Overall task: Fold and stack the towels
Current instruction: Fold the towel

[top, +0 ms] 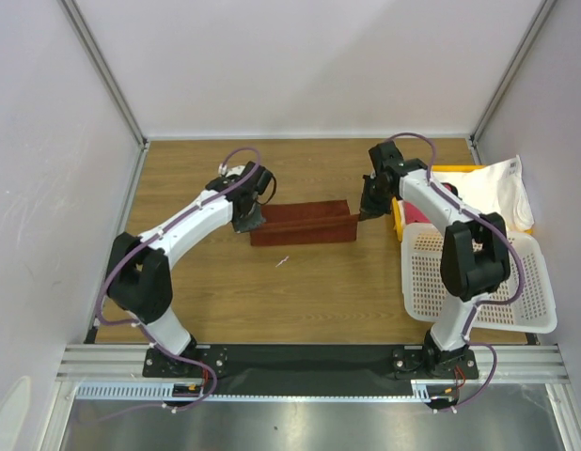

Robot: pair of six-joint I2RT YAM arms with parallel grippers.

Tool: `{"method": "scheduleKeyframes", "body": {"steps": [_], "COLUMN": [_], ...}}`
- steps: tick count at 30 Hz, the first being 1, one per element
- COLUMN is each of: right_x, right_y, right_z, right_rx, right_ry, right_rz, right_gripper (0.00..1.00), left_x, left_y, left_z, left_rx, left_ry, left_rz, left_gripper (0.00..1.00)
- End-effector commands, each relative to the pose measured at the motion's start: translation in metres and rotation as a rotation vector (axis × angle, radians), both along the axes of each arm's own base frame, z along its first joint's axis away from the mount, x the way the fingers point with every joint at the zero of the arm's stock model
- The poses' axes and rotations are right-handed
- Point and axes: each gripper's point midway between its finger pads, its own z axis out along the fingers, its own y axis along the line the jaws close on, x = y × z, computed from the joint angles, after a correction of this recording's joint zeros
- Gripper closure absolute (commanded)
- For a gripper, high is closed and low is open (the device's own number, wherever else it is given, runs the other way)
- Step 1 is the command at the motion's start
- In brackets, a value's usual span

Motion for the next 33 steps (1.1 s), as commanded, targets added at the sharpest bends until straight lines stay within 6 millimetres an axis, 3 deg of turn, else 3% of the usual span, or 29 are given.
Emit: {"method": "scheduleKeyframes", "body": {"steps": [1, 5, 15, 33], "right_x": [0.016, 0.025, 0.038, 0.073], "right_y": [-0.010, -0.012, -0.009, -0.002], "right_z": [-0.008, -0.022, -0.033, -0.037], "right_rx": [0.004, 0.016, 0.023, 0.025], "right_ry": [-0.003, 0.031, 0.047, 0.009], "right_rz": [-0.001, -0.001, -0.005, -0.007], "right_gripper": [1.00, 1.00, 1.00, 1.00], "left_x": [0.012, 0.015, 0.031, 0.062], "left_y": [0.010, 0.008, 0.001, 0.013], "left_z": [0.003, -0.008, -0.015, -0.034], "left_rx": [0.060, 0.064, 0.036, 0.024], "left_ry": [-0.015, 0.000, 0.004, 0.066], "left_rz": [0.002, -0.001, -0.016, -0.016], "left_gripper": [1.00, 1.00, 1.00, 1.00]}}
